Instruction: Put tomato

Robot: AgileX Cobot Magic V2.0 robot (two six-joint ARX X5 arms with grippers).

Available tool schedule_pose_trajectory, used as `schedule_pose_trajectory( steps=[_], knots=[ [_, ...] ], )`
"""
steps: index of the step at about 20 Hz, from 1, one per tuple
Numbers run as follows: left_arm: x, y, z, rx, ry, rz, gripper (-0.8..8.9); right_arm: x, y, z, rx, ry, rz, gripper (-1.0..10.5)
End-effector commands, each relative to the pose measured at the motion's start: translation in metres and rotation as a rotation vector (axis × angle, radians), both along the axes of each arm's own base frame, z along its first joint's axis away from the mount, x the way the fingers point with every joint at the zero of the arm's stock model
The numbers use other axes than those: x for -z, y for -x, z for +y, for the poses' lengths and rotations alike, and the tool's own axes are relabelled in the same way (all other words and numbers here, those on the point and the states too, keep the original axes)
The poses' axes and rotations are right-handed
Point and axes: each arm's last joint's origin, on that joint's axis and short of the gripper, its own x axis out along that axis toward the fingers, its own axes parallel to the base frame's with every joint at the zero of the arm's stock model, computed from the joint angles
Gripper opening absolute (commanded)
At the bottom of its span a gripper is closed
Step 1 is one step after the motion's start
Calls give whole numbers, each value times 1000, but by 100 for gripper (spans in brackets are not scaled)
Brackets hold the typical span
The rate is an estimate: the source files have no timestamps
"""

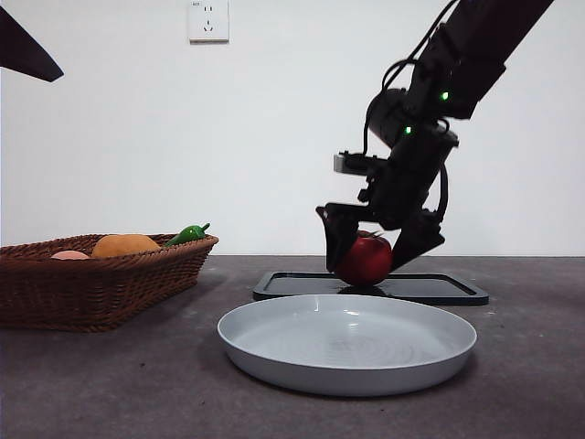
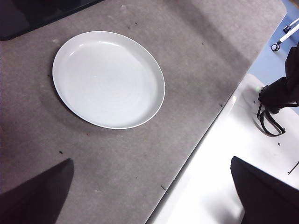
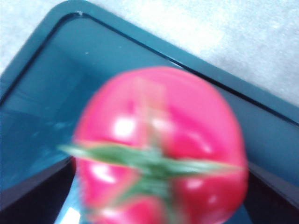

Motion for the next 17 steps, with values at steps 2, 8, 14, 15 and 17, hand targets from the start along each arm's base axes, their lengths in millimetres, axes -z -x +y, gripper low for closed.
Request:
schedule_pose_trajectory(
  steps=[2, 8, 14, 15, 17],
  knots=[
    [-6, -1, -1, 15, 11, -32, 559, -42, 10, -1, 9, -30, -52, 562],
    [-6, -1, -1, 15, 13, -36, 559, -172, 82, -27, 9, -105, -240, 562],
    [-7, -2, -2, 15, 19, -47, 559, -240, 175, -61, 8, -114, -266, 561],
    [-7, -2, -2, 15, 20, -48, 559, -244, 188, -66, 4, -114, -255, 561],
    [-7, -2, -2, 15, 20, -48, 559, -240, 212, -72, -19, -123, -228, 561]
  ],
)
